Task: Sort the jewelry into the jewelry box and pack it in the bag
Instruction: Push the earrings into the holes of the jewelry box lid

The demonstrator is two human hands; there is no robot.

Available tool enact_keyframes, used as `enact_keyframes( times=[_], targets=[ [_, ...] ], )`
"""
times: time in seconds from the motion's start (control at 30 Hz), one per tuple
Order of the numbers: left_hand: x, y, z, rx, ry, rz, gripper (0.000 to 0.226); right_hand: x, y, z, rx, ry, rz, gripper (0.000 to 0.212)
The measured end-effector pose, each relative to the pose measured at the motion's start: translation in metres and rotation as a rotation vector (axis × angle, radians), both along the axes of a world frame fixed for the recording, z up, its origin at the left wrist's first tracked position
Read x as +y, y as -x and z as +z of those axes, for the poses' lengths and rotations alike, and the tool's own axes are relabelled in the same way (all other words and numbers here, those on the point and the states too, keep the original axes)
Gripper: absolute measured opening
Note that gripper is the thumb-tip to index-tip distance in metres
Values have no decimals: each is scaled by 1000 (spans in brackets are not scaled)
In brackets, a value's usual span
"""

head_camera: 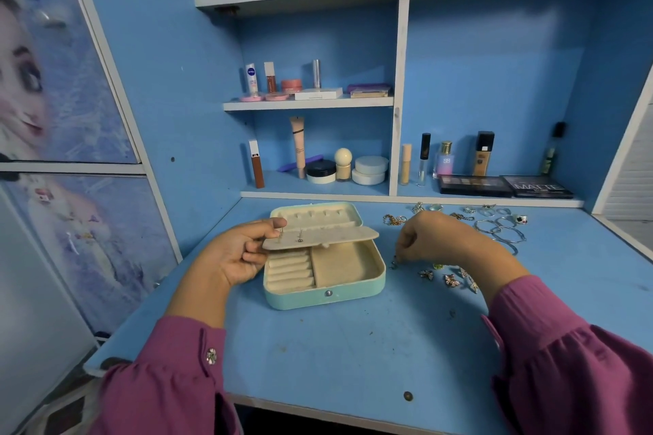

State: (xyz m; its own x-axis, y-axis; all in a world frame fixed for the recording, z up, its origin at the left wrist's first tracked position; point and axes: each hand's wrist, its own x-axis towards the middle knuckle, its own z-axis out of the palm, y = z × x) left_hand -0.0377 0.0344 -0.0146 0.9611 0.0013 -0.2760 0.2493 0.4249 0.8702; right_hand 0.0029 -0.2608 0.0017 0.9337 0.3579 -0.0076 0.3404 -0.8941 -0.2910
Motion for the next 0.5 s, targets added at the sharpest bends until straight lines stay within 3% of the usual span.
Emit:
enact_keyframes(
  times=[0.33, 0.4, 0.5],
  targets=[
    [-1, 0, 1, 7, -39, -1, 24, 2, 4, 2, 1, 70, 6, 5],
    [-1, 1, 2, 8, -45, 2, 24, 2, 4, 3, -4, -2, -14, 7],
    [-1, 1, 1, 9, -45, 2, 23, 7, 5, 6, -46, -277, -39, 10]
  ],
)
